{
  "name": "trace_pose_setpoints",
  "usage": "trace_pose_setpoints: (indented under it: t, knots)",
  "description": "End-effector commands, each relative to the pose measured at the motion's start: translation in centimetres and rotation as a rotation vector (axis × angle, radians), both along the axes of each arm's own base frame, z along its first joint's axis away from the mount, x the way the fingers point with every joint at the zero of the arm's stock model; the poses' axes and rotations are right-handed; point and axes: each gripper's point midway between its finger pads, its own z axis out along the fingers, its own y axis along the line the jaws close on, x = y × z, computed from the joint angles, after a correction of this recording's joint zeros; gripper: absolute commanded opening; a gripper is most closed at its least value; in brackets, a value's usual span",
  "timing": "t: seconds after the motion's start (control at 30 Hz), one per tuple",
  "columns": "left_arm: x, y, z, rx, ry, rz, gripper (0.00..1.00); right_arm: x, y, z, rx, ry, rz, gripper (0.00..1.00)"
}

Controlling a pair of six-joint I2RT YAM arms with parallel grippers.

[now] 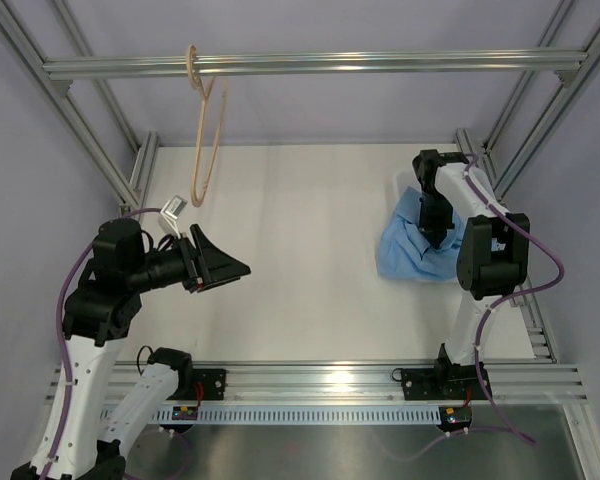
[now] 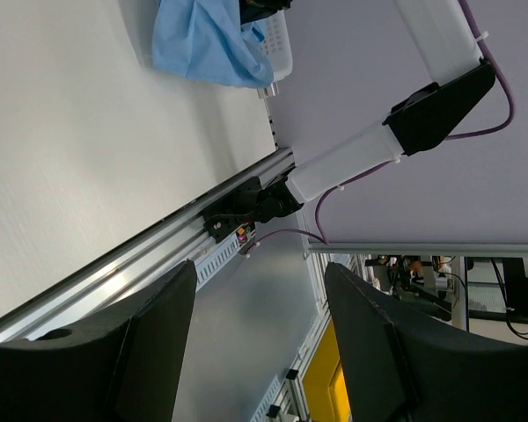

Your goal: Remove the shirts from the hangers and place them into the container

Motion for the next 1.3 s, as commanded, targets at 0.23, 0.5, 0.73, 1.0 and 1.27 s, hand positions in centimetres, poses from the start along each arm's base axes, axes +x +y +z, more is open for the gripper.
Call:
trace_pose_setpoints:
  t: [0.23, 0.5, 0.73, 1.0, 1.27]
  knots:
    - [-0.4, -0.2, 1.3, 0.028, -0.013, -0.073, 0.66, 1.8, 0.2, 3.7, 0.015, -0.156, -0.018, 0.33]
    - [-0.2, -0.4, 1.4, 0.014, -0.021, -0.078, 0.66, 2.7, -1.3, 13.7, -0.048, -0.444, -0.007, 0.59]
    - [-0.1, -0.5, 1.1, 0.003, -0.023, -0.083, 0.66, 0.4, 3.6, 17.6, 0.057, -0.516, 0.201, 0.68]
    - [-0.3, -0.7, 1.4, -0.019, -0.035, -0.1, 0.66, -3.2, 7.5, 15.1, 0.104, -0.393, 0.234, 0.73]
    - [-0.7, -0.8, 1.6, -0.03, -0.037, -0.116, 0.66, -5.5, 6.6, 11.7, 0.057, -0.233, 0.222, 0.76]
